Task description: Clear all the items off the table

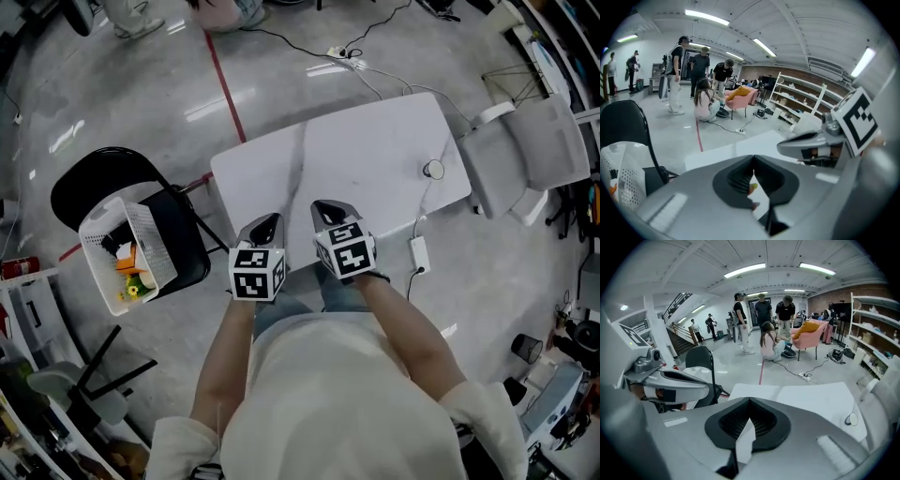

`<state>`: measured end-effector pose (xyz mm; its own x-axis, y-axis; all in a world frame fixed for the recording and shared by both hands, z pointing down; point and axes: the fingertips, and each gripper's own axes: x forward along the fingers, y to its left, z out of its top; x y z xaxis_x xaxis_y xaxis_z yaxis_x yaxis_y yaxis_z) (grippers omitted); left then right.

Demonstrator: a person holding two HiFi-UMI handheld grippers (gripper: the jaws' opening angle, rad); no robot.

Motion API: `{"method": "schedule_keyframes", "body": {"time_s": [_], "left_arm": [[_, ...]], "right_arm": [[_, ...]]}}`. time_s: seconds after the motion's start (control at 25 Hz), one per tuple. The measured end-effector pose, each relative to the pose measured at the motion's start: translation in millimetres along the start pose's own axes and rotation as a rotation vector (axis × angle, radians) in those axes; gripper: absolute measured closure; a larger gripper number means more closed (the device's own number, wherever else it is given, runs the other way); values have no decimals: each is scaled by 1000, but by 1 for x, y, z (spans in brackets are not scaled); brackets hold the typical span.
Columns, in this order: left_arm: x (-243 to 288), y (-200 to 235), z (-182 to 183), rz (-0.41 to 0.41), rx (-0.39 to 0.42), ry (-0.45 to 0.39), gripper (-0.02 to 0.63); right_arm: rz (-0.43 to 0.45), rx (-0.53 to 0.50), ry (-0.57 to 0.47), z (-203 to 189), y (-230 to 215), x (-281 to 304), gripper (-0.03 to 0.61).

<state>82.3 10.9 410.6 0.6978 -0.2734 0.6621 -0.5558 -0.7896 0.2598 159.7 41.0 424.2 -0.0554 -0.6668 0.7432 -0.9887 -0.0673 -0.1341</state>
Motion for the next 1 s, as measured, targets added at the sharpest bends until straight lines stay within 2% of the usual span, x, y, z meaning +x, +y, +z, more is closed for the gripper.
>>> {"method": "schedule_keyframes", "body": {"time_s": [0.56,1.0], "left_arm": [[112,-111,14,-63,22,60,604],[185,-171,11,-98,52,113,604]], "right_arm": [[-45,67,47,-53,-144,-17,581],[-141,179,73,-101,-259,-28,581]]}}
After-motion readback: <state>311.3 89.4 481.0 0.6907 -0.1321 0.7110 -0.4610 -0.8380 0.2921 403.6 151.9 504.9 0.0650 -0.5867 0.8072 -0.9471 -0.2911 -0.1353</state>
